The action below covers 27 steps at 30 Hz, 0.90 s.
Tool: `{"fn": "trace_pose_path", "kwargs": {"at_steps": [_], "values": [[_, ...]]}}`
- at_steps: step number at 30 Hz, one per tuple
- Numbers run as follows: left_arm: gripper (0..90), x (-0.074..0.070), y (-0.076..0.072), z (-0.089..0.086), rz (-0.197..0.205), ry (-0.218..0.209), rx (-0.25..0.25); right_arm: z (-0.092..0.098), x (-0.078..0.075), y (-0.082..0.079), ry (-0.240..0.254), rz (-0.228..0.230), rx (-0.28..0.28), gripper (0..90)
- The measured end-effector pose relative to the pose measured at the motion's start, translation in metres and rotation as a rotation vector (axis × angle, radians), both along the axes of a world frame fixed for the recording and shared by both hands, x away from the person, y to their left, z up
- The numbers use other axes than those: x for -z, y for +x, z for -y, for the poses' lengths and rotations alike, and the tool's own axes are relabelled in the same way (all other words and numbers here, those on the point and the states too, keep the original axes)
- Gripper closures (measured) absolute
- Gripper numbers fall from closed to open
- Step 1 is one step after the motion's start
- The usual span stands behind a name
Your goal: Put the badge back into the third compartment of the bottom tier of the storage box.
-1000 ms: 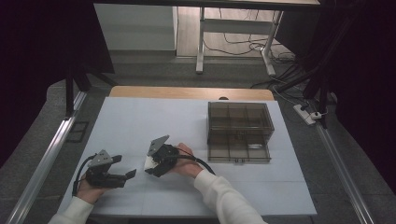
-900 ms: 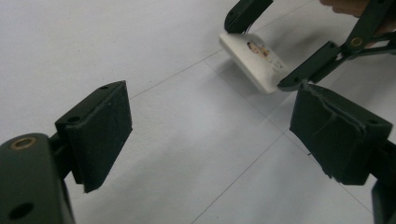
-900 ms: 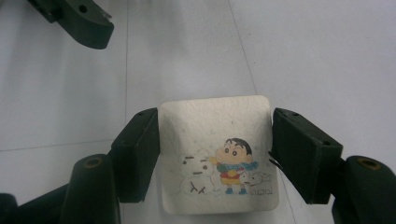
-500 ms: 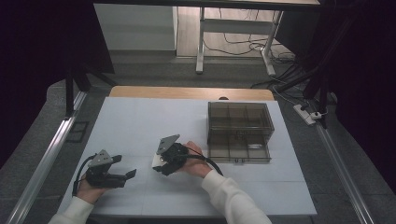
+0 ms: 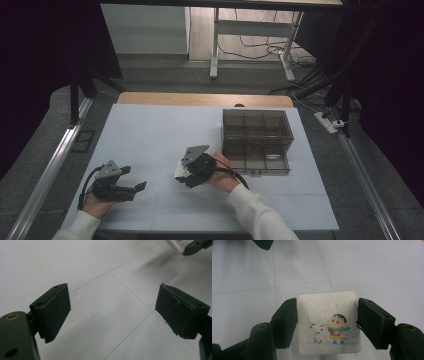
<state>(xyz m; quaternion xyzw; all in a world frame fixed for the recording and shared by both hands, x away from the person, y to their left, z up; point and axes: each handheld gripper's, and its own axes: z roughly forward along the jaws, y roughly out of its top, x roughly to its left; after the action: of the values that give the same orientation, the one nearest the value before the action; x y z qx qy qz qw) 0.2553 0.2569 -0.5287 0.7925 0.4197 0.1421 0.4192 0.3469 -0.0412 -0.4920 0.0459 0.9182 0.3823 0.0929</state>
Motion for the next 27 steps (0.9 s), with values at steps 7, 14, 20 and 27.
{"fn": "trace_pose_path", "kwargs": {"at_steps": [7,14,20,27], "values": [[12.6,0.000,0.000,0.002,-0.001,0.002,-0.003,0.017,-0.006,-0.004,0.027,0.008,0.030,33.3],[12.6,-0.001,0.000,0.002,0.002,0.005,-0.001,0.030,-0.011,-0.006,0.048,0.019,0.056,33.3],[12.5,-0.001,0.000,0.002,0.004,0.006,0.002,0.043,-0.017,-0.007,0.058,0.026,0.078,33.3],[12.5,-0.001,0.000,0.002,0.004,0.006,0.001,0.065,-0.029,-0.003,0.082,0.045,0.124,33.2]]}}
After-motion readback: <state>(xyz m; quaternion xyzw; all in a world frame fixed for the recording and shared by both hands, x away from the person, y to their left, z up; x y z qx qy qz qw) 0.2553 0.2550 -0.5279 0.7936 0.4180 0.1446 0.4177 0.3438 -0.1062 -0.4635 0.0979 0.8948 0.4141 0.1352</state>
